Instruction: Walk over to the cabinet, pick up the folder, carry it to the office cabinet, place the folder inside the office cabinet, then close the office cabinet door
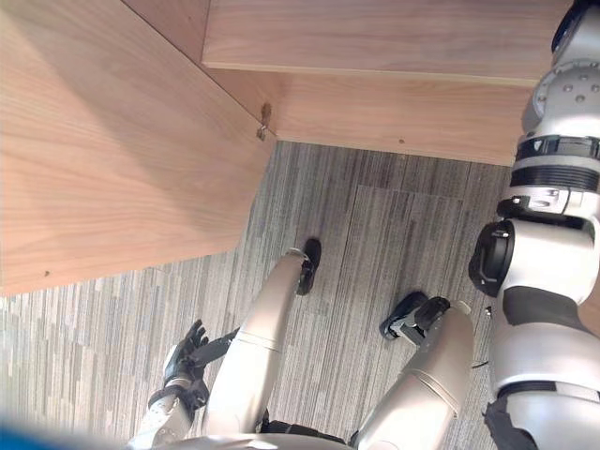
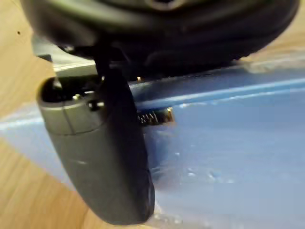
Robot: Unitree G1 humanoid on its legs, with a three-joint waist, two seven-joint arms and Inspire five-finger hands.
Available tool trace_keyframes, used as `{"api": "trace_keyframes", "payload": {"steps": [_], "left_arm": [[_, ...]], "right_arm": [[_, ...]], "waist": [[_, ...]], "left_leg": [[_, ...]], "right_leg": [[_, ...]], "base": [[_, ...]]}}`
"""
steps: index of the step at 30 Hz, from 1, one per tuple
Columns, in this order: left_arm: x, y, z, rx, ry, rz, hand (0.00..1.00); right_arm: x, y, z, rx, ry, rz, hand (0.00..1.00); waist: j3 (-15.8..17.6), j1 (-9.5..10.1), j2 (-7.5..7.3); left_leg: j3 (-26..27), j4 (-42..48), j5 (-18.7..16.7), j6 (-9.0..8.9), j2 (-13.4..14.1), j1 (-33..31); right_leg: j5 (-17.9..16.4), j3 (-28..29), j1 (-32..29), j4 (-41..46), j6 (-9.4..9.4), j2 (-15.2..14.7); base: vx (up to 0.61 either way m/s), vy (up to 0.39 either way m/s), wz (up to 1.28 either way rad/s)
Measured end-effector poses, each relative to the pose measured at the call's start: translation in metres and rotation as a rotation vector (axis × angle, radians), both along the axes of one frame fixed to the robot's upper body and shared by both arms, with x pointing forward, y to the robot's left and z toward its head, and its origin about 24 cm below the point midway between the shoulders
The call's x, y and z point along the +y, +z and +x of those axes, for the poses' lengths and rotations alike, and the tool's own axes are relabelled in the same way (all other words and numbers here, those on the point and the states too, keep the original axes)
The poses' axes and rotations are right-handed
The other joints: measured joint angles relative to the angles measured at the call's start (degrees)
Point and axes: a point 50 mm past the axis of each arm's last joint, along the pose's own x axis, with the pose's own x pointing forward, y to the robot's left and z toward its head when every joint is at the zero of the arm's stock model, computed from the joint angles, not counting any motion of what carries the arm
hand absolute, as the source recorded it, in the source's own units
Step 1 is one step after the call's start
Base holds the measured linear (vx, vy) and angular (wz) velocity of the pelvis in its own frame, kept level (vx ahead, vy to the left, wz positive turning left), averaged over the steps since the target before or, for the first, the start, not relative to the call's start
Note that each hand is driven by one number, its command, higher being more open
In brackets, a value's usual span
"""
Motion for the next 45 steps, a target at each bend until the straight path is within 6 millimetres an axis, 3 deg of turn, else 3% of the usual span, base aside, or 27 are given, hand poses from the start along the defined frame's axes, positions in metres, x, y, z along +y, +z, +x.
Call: {"api": "trace_keyframes", "payload": {"steps": [4, 8, 15, 23, 28, 41, 45], "left_arm": [[0.0, -0.016, -0.015, 0.1, 0.015, 0.004, 1.0], [0.001, -0.02, -0.019, 0.124, 0.024, 0.005, 1.0], [0.001, -0.02, -0.009, 0.12, 0.002, 0.02, 1.0], [-0.003, -0.015, 0.006, 0.068, 0.004, 0.011, 1.0], [-0.002, -0.014, 0.007, 0.062, -0.001, 0.013, 1.0], [0.012, -0.008, 0.006, 0.025, -0.107, 0.073, 1.0], [0.015, -0.005, 0.001, 0.009, -0.168, 0.085, 1.0]], "right_arm": [[-0.005, 0.005, -0.004, 0.029, -0.047, -0.081, 1.0], [0.003, 0.01, 0.001, 0.093, -0.066, -0.294, 1.0], [0.008, -0.012, 0.024, 0.311, -0.068, -0.513, 1.0], [0.0, -0.045, 0.04, 0.532, -0.07, -0.571, 1.0], [-0.005, -0.061, 0.043, 0.74, -0.182, -0.926, 1.0], [-0.033, -0.118, 0.042, 1.273, -0.379, -1.832, 1.0], [-0.037, -0.13, 0.041, 1.38, -0.406, -2.052, 1.0]], "waist": [[0.0, 0.02, -0.01], [0.0, -0.23, -0.02], [0.0, -0.46, -0.04], [0.1, -0.64, -0.19], [0.2, -0.93, -0.77], [-2.0, -0.67, -5.89], [-2.5, -0.5, -6.35]], "left_leg": [[-0.6, -1.6, 0.5, -0.37, -0.3, 1.4], [-0.7, -3.5, 1.5, -0.65, -0.3, 2.7], [-0.9, -4.3, 2.0, -0.87, 0.2, 3.6], [-0.5, -6.5, 2.7, -0.78, 0.8, 4.8], [-0.2, -7.4, 2.8, -0.78, 1.8, 6.0], [1.7, -10.9, 2.8, 0.52, 2.9, 9.8], [2.6, -12.1, 2.8, 1.0, 3.1, 11.0]], "right_leg": [[0.0, -1.0, 1.8, -0.9, 0.0, -0.1], [0.0, -1.2, 2.7, -1.8, -0.01, 0.1], [0.1, -1.8, 3.5, -2.4, -0.22, 0.6], [1.3, -1.9, 4.2, -4.7, -0.83, 1.5], [2.0, -2.0, 5.0, -6.1, -1.08, 2.4], [3.8, -4.2, 10.5, -12.0, -1.33, 3.0], [4.8, -4.5, 11.7, -14.2, -1.23, 3.0]], "base": [[0.12, -0.044, 0.11], [0.08, -0.041, 0.02], [0.07, -0.028, -0.02], [0.09, -0.009, -0.04], [0.08, -0.004, -0.1], [0.08, 0.038, 0.0], [0.06, 0.053, -0.04]]}}
